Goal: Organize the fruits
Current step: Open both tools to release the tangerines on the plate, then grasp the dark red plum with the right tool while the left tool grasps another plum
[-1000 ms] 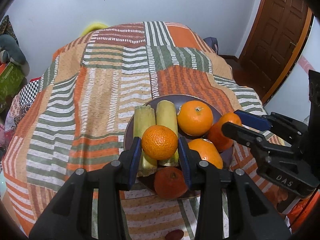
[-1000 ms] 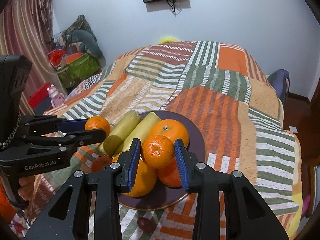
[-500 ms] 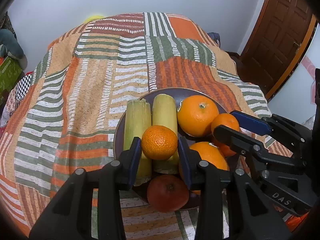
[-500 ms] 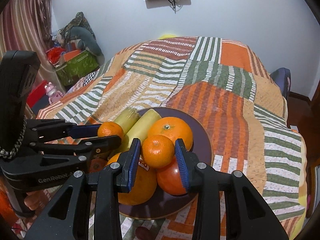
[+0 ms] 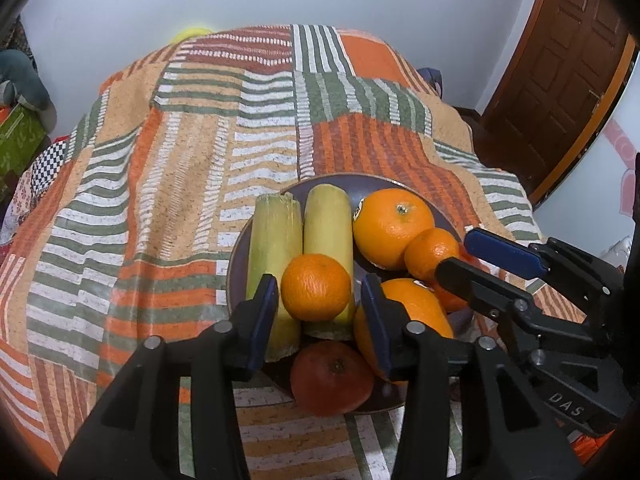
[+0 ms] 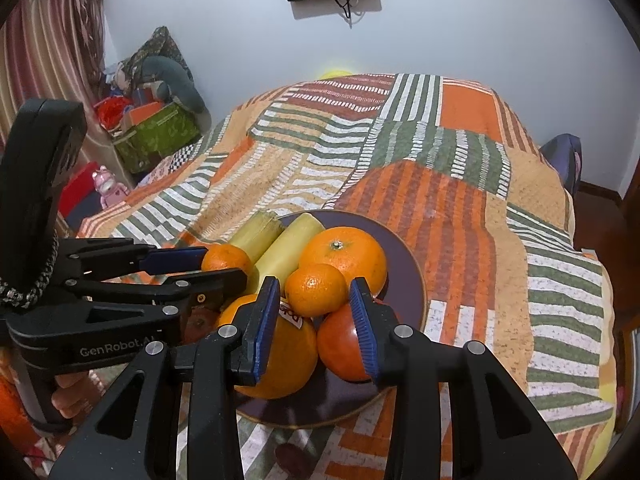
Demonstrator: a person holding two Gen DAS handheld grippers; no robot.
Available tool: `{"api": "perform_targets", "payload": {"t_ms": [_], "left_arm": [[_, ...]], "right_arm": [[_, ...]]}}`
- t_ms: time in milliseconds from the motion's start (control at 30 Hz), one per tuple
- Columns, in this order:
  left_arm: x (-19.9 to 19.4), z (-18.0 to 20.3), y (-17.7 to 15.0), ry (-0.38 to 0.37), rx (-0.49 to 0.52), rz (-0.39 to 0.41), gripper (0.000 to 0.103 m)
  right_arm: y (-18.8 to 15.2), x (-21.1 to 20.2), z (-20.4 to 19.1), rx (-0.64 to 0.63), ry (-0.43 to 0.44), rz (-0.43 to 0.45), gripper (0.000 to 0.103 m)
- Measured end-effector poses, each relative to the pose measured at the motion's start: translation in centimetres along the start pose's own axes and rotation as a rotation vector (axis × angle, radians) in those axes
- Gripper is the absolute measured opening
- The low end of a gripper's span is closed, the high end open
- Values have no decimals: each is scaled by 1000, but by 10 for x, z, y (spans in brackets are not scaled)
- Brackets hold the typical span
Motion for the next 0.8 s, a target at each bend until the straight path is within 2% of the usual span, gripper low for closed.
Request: {"api": "perform_targets", "payload": {"t_ms": [67,200,367,500,633,700,800], "left_arm": [[-9,0,1,0,3,20,45],[-31,-3,2,20,-5,72,60],[-58,-8,1,35,-5,111,63],[-75,-12,-3,68,6,133,68],[-84,-15,-13,79,23,122,72],[-87,-16,-19,79,24,113,83],[-89,-18,-29,82,32,95,84]], "right_arm": [[0,-6,0,-2,-4,9,34],[-1,-18,-1,-2,-14,24,34],[-6,-35,-2,14,-11,37,35],[-14,-43,-4,14,-15,18,41],[-28,-49,-5,15,-20,-6,42],[-34,-48,-6,30,-1,-25,42],[-47,-43,-6,36,-1,-60,42]]}}
Point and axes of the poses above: each gripper's, at about its wrist camera, not at the fingertips, and x roughly the way its jaws point, z to its right, y to its top, the point moved 5 cm from there along x, roughly the way its jaws point, and after that the axes turned 6 degrees about y, right-handed, at the moved point
